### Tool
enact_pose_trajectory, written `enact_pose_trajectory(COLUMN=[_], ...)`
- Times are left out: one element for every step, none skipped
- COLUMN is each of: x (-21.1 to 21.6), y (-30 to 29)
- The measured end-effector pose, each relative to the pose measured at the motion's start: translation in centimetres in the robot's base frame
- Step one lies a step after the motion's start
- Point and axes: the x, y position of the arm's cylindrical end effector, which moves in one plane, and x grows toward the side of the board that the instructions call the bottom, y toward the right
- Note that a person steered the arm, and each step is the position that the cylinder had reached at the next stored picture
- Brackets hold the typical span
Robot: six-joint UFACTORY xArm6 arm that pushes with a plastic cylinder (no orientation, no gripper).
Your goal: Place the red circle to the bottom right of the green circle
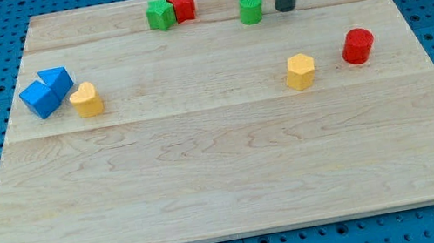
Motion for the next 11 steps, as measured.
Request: enact_pose_trajectory(x=[1.8, 1.5, 1.1, -2.0, -0.8, 9.6, 14.2, 12.1, 10.2, 10.6, 11.7], y=[-6.3, -8.9, -9.3, 1.6, 13.3, 18.9, 14.3, 2.4, -6.0, -1.7, 2.5])
